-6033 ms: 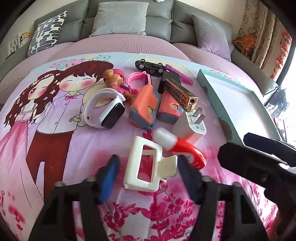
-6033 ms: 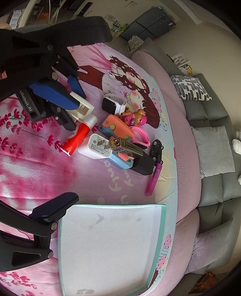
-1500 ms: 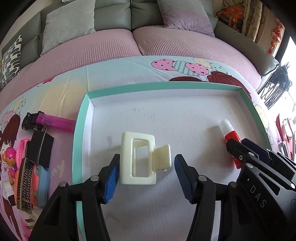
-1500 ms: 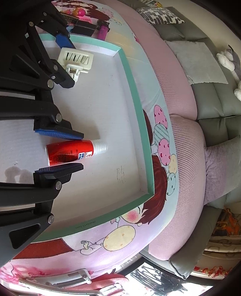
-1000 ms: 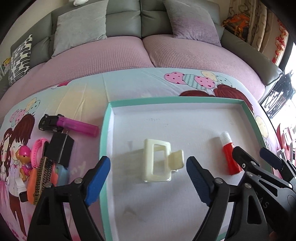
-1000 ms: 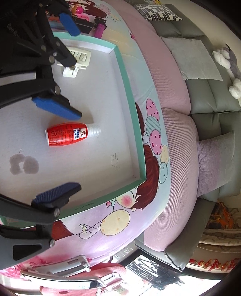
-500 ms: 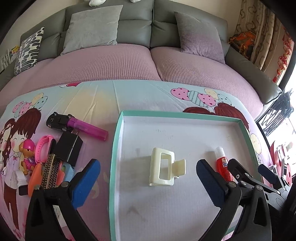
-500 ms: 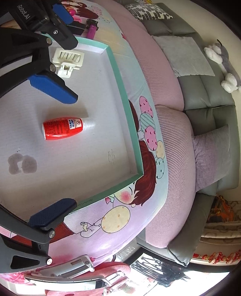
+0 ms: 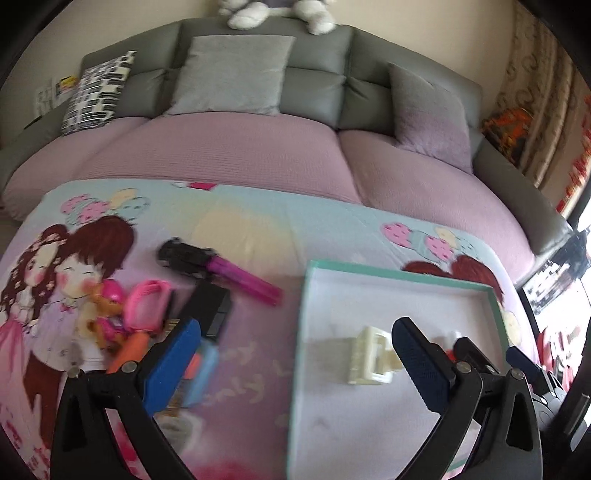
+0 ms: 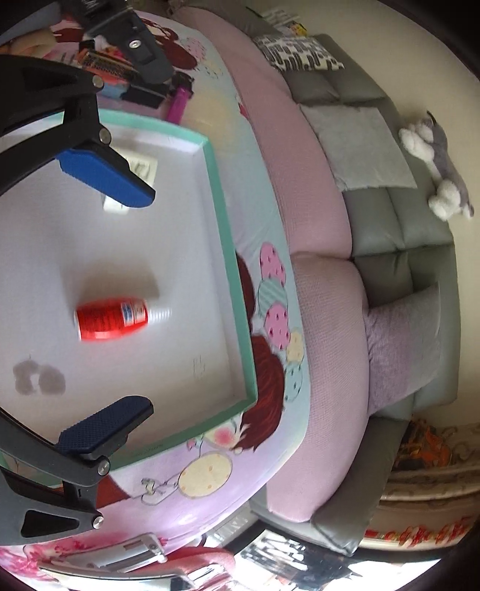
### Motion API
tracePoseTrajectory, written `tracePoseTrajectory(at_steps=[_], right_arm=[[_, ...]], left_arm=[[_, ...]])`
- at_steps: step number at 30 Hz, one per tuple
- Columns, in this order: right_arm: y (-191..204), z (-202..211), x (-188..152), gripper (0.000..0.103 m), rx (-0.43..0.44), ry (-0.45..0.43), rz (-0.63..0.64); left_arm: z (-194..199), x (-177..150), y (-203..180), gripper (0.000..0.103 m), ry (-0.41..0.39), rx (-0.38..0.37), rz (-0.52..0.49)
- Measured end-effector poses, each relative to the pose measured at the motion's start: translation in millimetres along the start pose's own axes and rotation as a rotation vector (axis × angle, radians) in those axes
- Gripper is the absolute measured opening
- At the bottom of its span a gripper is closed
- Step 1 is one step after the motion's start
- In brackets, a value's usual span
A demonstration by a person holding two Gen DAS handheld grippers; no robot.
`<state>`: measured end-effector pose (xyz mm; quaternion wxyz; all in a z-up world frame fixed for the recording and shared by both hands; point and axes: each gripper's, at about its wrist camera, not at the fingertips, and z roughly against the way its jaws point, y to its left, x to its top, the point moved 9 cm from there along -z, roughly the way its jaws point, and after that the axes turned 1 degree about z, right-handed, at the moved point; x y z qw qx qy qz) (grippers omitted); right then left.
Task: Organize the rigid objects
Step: 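Withdraw both open tools from the tray back toward the object pile, then grasp the white smartwatch with the left tool while the right tool grasps the white charger plug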
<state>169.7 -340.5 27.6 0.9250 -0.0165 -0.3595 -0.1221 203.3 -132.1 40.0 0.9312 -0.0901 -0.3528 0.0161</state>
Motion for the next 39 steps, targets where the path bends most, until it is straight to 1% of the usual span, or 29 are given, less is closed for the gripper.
tracePoseTrajectory(at_steps=[2,4,6,9,12,14,19,22,26,29,31,33,36,39], right_arm=[[26.5,0.8,0.1,0.103,0.066,0.002,0.032],[54.8,-1.2,-5.3,0.103,0.161,0.034,0.049],[80.7,-3.3,-11.4,0.103,0.219,0.062,0.07],[113.2,-2.9,-19.8,0.103,0.247,0.073,0.138],[146.4,-1.3,-33.1,0.103,0.279,0.093,0.212],[167.7,-2.1,-44.0,0.103,0.305,0.114,0.268],[206.7,1.3,-68.7,0.103,0.345,0.139,0.388],[222.8,2.5,-81.4,0.101,0.378,0.164,0.429],[236.6,3.1,-96.9,0.098,0.408,0.196,0.469],[241.1,-0.1,-105.9,0.093,0.41,0.221,0.486],[242.8,-2.0,-110.3,0.087,0.41,0.232,0.492],[245.1,-4.1,-114.1,0.084,0.415,0.239,0.498],[245.5,-8.3,-119.9,0.075,0.421,0.258,0.495],[245.9,-12.5,-124.0,0.074,0.425,0.275,0.484]], left_arm=[[4.5,1.2,25.5,0.103,0.002,0.076,0.005],[8.0,-2.6,52.5,0.103,0.018,0.159,-0.006],[9.1,-8.6,72.9,0.103,0.037,0.203,-0.008],[15.8,-18.8,109.4,0.103,0.057,0.228,0.074],[20.0,-26.7,133.0,0.103,0.068,0.245,0.136],[20.6,-33.4,146.4,0.103,0.083,0.26,0.157],[15.6,-47.7,177.1,0.103,0.126,0.241,0.25],[12.7,-52.4,184.9,0.103,0.14,0.211,0.268],[9.7,-58.7,191.1,0.103,0.158,0.204,0.286],[5.6,-62.9,193.3,0.103,0.172,0.199,0.295],[2.0,-64.2,195.1,0.103,0.179,0.19,0.301],[-2.6,-66.4,195.5,0.103,0.187,0.18,0.31],[-13.3,-72.1,196.0,0.103,0.211,0.167,0.323],[-22.5,-76.7,198.4,0.103,0.223,0.145,0.36]])
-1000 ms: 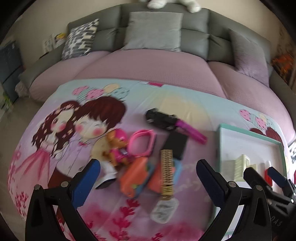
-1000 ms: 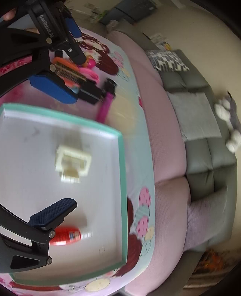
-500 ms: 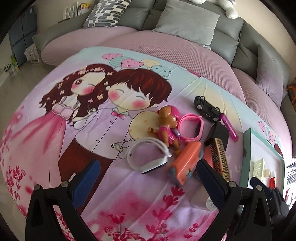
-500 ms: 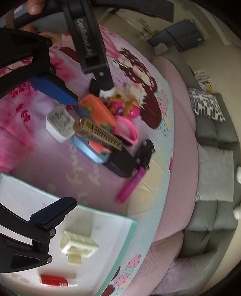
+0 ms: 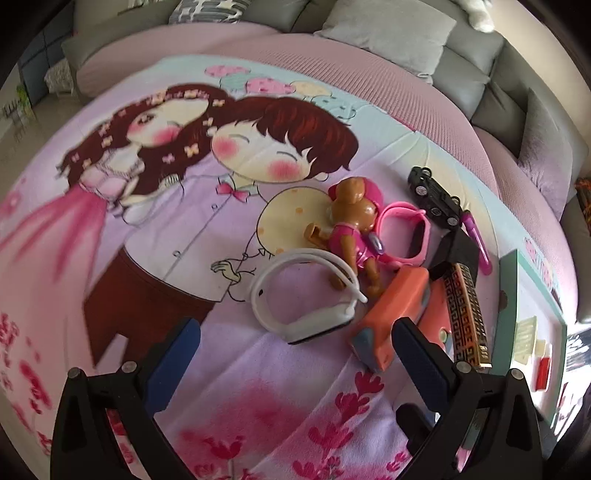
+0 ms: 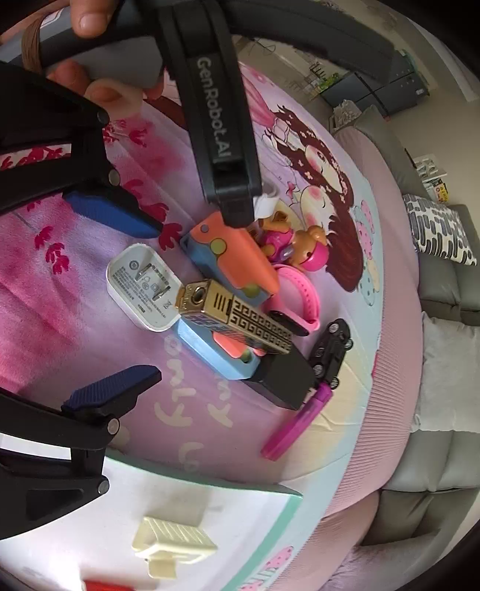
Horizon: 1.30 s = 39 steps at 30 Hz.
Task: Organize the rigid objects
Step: 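Grasp the white smartwatch with the left tool while the right tool grasps the white charger plug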
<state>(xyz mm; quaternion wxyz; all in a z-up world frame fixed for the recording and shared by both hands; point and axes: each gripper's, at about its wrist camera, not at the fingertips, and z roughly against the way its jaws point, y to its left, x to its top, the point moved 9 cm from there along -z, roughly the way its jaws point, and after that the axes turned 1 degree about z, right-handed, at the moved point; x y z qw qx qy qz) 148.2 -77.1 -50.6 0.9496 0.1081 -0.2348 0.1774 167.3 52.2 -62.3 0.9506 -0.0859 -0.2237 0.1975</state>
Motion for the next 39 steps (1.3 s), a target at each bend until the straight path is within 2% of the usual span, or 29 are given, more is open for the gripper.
tracePoseTrajectory(at_steps=[3,8,15,16,17,19,22,26,33,39], right_arm=[[1.4,-3.9,-0.9,0.072,0.003,0.006,0.0],[-1.2,-5.0,-1.7,0.067,-0.006,0.005,-0.011],[-4.2,-2.3,-1.3,0.06,0.005,-0.003,-0.021],[-3.8,-1.7,-1.0,0.058,0.006,-0.005,-0.019],[-3.3,-0.6,-1.1,0.057,0.01,-0.007,-0.015],[0.9,-1.1,-1.1,0.046,0.034,-0.006,-0.015],[2.3,-1.5,-1.4,0.046,0.03,-0.006,-0.008],[1.8,-2.7,-1.2,0.046,0.043,-0.008,-0.024],[1.0,-8.1,-1.4,0.046,0.041,-0.003,-0.032],[1.8,-11.7,-0.1,0.047,0.024,-0.015,-0.036]], left_arm=[[-5.2,0.4,3.0,0.103,0.005,-0.046,0.052],[0.1,4.9,10.5,0.103,-0.035,-0.024,0.077],[1.7,7.3,9.3,0.101,-0.046,-0.046,0.076],[1.2,7.9,8.4,0.1,-0.045,-0.052,0.073],[-0.1,8.2,6.3,0.093,-0.041,-0.058,0.071],[-3.0,7.9,3.2,0.087,-0.03,-0.072,0.074],[-2.7,7.7,2.5,0.083,-0.035,-0.074,0.079],[-3.2,7.8,2.7,0.072,-0.036,-0.072,0.077],[-7.2,5.6,0.3,0.071,-0.029,-0.037,0.043],[-8.1,5.5,0.4,0.071,-0.03,-0.037,0.044]])
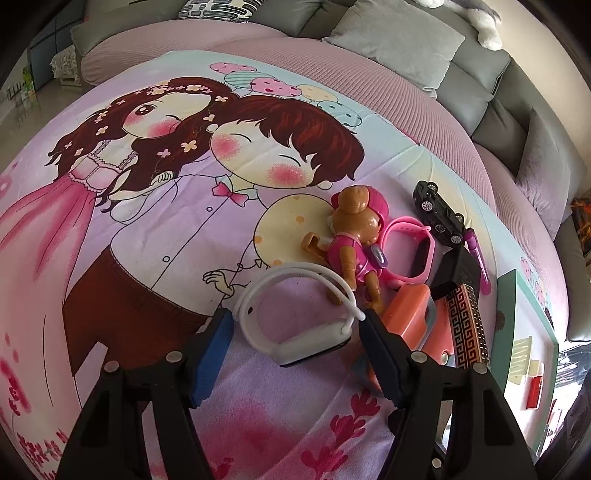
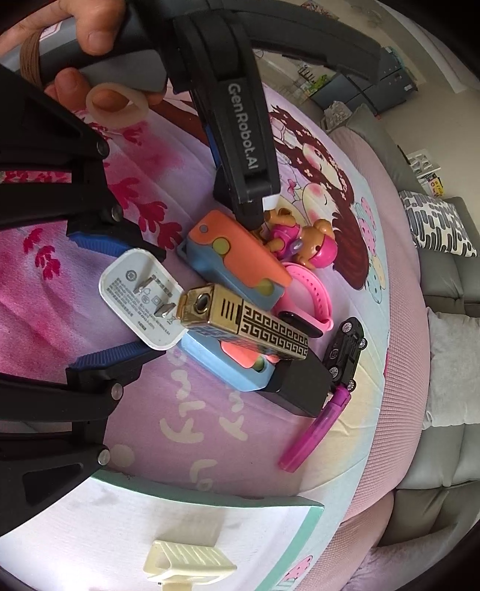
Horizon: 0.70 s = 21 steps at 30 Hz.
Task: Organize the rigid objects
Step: 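Grasp the white smartwatch with the left tool while the right tool grasps the white charger plug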
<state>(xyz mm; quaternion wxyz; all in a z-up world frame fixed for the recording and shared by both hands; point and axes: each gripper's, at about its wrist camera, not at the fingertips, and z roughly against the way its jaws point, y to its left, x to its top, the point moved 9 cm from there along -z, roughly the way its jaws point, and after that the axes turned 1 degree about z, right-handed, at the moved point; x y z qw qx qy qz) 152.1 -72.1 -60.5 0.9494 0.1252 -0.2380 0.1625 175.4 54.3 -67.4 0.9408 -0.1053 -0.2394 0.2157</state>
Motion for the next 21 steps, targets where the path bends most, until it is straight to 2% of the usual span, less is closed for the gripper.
tracePoseTrajectory(at_steps=[12,14,21], right_arm=[[1.0,-1.1,0.8,0.045,0.001,-0.01,-0.006],[1.1,-0.2,0.6,0.045,-0.001,-0.006,-0.004],[2.1,6.6,0.3,0.045,0.006,-0.01,-0.012]], left_arm=[[-3.7,2.8,-0.9,0.071,-0.008,0.007,-0.005],[-3.1,3.5,-0.8,0.066,-0.009,0.015,-0.012],[3.6,5.2,-4.6,0.062,-0.018,-0.005,-0.026]])
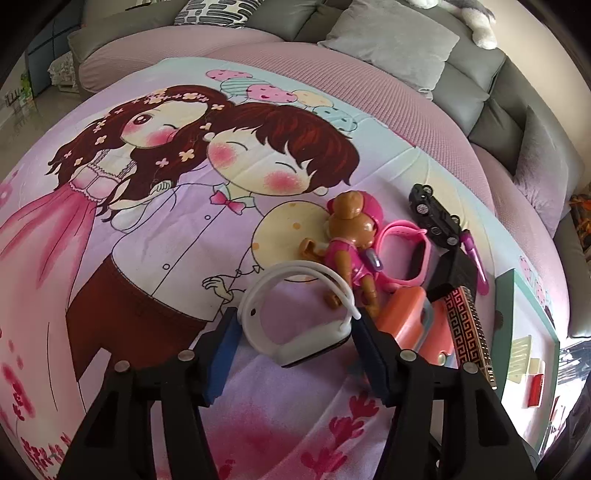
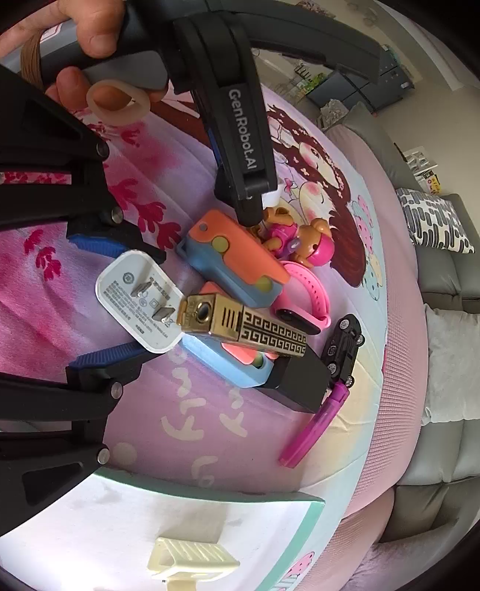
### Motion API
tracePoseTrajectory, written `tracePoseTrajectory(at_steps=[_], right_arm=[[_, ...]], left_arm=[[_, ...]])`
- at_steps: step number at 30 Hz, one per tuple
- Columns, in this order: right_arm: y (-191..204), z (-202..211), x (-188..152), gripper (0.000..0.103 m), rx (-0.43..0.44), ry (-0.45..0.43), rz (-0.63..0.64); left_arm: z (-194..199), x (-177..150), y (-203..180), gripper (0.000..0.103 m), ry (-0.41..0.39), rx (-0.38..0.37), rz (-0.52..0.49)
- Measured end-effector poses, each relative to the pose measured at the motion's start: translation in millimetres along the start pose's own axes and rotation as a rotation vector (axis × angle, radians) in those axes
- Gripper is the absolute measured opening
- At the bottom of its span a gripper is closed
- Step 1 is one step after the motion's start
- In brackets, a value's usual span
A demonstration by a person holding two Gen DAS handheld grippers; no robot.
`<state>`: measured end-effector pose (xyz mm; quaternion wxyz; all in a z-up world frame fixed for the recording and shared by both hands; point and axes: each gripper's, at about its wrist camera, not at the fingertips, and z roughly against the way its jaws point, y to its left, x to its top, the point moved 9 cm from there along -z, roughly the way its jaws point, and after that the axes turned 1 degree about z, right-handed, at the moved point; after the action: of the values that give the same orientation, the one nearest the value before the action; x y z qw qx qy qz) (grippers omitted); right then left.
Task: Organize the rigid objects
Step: 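Grasp the white smartwatch with the left tool while the right tool grasps the white charger plug, then carry the charger and smartwatch into the tray and open both tools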
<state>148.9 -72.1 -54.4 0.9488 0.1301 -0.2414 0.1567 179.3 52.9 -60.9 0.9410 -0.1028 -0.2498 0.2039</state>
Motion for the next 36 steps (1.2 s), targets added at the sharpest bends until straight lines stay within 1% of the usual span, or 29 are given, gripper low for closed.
tracePoseTrajectory(at_steps=[8,14,24,30,33,36], right_arm=[[3.8,18.6,5.8,0.045,0.014,-0.045,0.009],[10.4,38.5,15.0,0.045,0.028,-0.098,0.026],[5.8,59.2,22.2,0.045,0.014,-0.143,0.012],[-17.7,73.1,24.7,0.045,-0.03,-0.169,-0.023],[-42.9,81.2,22.3,0.045,-0.086,-0.172,-0.058],[-77.7,90.0,17.0,0.045,-0.153,-0.17,-0.12]], left_arm=[[14.6,3.9,-7.4,0.061,-0.036,-0.019,-0.022],[30.2,9.2,-13.8,0.061,-0.073,-0.031,-0.041],[39.7,9.7,-32.8,0.061,-0.086,-0.047,-0.086],[44.4,7.5,-47.8,0.061,-0.094,-0.058,-0.112],[46.8,5.9,-57.8,0.061,-0.097,-0.071,-0.126],[48.6,3.2,-71.6,0.061,-0.098,-0.086,-0.148]])
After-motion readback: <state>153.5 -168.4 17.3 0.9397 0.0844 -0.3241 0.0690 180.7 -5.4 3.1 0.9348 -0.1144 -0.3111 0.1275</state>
